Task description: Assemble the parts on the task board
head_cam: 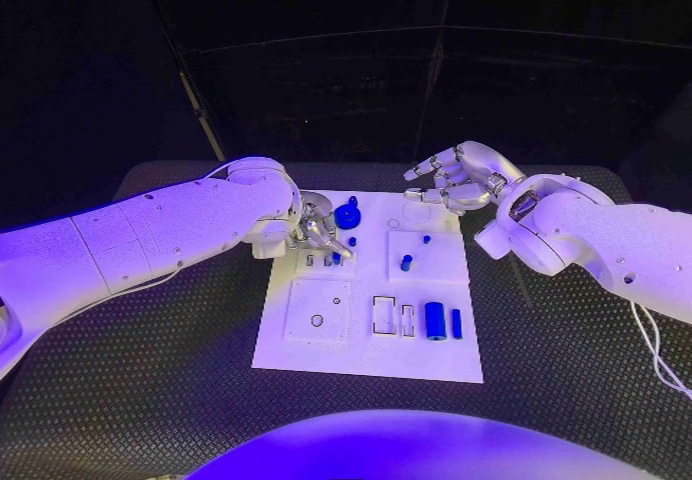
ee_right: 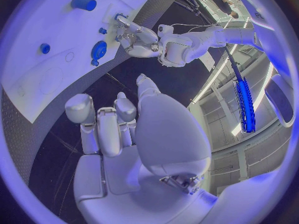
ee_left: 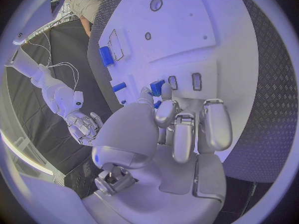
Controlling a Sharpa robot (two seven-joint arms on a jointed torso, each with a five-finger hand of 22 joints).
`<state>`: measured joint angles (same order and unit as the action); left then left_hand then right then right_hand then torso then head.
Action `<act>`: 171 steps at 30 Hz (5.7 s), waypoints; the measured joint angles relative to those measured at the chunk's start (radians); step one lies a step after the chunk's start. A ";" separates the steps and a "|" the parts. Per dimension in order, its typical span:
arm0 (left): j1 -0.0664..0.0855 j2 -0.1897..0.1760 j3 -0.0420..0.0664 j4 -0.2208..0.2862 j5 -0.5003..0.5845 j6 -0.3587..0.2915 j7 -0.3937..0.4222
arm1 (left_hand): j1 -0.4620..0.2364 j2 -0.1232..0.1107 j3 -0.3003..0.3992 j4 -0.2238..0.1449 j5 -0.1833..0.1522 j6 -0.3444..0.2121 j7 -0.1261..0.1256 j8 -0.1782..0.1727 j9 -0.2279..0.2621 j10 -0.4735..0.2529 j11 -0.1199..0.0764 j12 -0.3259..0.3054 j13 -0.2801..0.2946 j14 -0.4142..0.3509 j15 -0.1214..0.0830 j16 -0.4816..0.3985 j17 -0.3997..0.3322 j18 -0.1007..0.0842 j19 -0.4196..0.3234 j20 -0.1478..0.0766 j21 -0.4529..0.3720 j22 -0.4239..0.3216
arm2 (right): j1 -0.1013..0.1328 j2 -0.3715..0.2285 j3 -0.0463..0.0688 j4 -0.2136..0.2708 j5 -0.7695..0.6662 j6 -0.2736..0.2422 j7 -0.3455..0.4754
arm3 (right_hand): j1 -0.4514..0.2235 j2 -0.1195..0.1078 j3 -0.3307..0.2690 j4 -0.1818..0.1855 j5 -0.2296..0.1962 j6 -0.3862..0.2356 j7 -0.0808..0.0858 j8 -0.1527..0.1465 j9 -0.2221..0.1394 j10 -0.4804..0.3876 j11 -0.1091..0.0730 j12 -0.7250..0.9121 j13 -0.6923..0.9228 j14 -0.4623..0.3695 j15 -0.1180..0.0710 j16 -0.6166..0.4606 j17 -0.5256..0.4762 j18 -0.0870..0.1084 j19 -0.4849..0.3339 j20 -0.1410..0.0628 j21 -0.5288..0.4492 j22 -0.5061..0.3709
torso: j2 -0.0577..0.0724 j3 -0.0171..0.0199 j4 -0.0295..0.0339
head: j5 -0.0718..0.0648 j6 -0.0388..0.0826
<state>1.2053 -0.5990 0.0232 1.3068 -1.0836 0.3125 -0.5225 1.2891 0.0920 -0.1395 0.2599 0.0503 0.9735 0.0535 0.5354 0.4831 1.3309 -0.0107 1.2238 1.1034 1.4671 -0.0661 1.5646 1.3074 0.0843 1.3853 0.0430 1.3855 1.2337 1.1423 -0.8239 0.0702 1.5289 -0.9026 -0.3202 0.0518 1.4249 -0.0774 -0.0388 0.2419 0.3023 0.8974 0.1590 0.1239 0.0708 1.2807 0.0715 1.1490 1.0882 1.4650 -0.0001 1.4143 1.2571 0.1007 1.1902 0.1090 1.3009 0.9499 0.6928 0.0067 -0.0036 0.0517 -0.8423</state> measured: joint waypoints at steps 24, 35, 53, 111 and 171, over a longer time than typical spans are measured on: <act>0.000 -0.019 -0.001 0.016 0.055 -0.019 0.000 | 0.084 -0.121 0.437 0.052 0.071 -0.036 0.000 0.005 0.052 -0.005 -0.013 -0.017 -0.008 0.000 -0.007 0.000 0.000 0.000 -0.004 -0.007 0.000 0.015 | 0.000 0.008 0.000 -0.020 -0.010 0.022 -0.009 | 0.000 0.000 0.000 0.000 0.006 0.000 0.000 0.000 0.000 0.000 0.000 0.000 0.003 0.000 0.000 0.000 0.007 0.000 0.000 0.000 0.000 0.004 | 0.000 0.0002 0.0012 | 0.004 -0.004; 0.000 -0.066 -0.001 0.060 0.115 -0.101 0.000 | -0.048 -0.202 0.685 -0.008 0.070 -0.045 -0.002 0.053 0.118 0.002 -0.012 -0.026 -0.024 0.000 -0.007 0.000 0.000 0.000 -0.004 -0.007 0.000 0.020 | 0.000 0.010 0.000 -0.036 -0.011 0.030 -0.010 | 0.000 0.000 0.000 0.000 0.006 0.000 0.000 0.000 0.000 0.000 0.000 0.000 0.003 0.000 0.000 0.000 0.007 0.000 0.000 0.000 0.000 0.004 | -0.002 0.0003 0.0031 | 0.012 -0.006; -0.046 -0.128 -0.003 0.144 0.092 -0.279 0.002 | -0.072 -0.210 0.711 -0.026 0.069 -0.052 -0.002 0.058 0.134 0.002 -0.012 -0.036 -0.035 0.000 -0.007 0.000 0.000 0.000 -0.004 -0.007 0.000 0.018 | 0.000 0.005 0.000 -0.048 -0.013 0.033 -0.010 | 0.000 0.000 -0.003 -0.003 0.006 0.000 0.000 0.000 0.000 0.000 0.000 0.000 0.002 0.000 0.000 0.000 0.004 0.000 0.000 0.000 0.000 0.001 | -0.011 0.0070 0.0120 | 0.013 -0.017; -0.073 -0.098 -0.014 0.136 -0.096 -0.269 -0.002 | -0.092 -0.213 0.735 -0.049 0.058 -0.057 0.004 0.074 0.148 -0.002 -0.008 -0.050 -0.052 0.000 -0.007 0.000 0.000 0.000 -0.004 -0.007 0.000 0.014 | 0.000 0.006 0.000 -0.046 -0.031 0.032 -0.009 | 0.000 0.000 -0.003 -0.003 0.009 0.000 0.000 0.000 0.000 0.000 0.000 0.000 0.001 0.000 0.000 0.000 0.002 0.000 0.000 0.000 -0.004 -0.001 | -0.011 0.0089 0.0120 | 0.011 -0.031; -0.071 -0.084 -0.013 0.112 -0.099 -0.217 -0.004 | -0.178 -0.230 0.781 -0.126 0.058 -0.038 -0.018 0.116 0.179 0.017 -0.023 -0.035 -0.039 0.000 -0.015 0.000 0.000 0.000 0.003 -0.014 0.000 0.037 | 0.000 0.005 0.000 -0.048 -0.034 0.032 -0.017 | 0.000 0.000 -0.003 -0.003 0.009 0.000 0.000 0.000 0.000 0.000 0.000 0.000 0.001 0.000 0.000 0.000 0.002 0.000 0.000 0.000 -0.004 -0.001 | -0.011 0.0102 0.0111 | 0.012 -0.030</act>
<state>1.1345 -0.6833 0.0103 1.4189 -1.1829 0.0958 -0.5264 1.1114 -0.1383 0.6417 0.1334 0.1084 0.9356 0.0355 0.6511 0.6617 1.3474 -0.0337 1.1892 1.0645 1.4672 -0.0807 1.5646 1.3074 0.0844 1.3887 0.0289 1.3855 1.2710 1.1420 -0.8194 0.0698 1.4813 -0.9365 -0.2880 0.0351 1.4250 -0.0774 -0.0414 0.2389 0.3116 0.8973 0.1591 0.1239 0.0707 1.2808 0.0716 1.1490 1.0892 1.4650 -0.0001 1.4143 1.2595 0.1007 1.1902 0.1091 1.2971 0.9487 0.6821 0.0169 0.0075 0.0639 -0.8725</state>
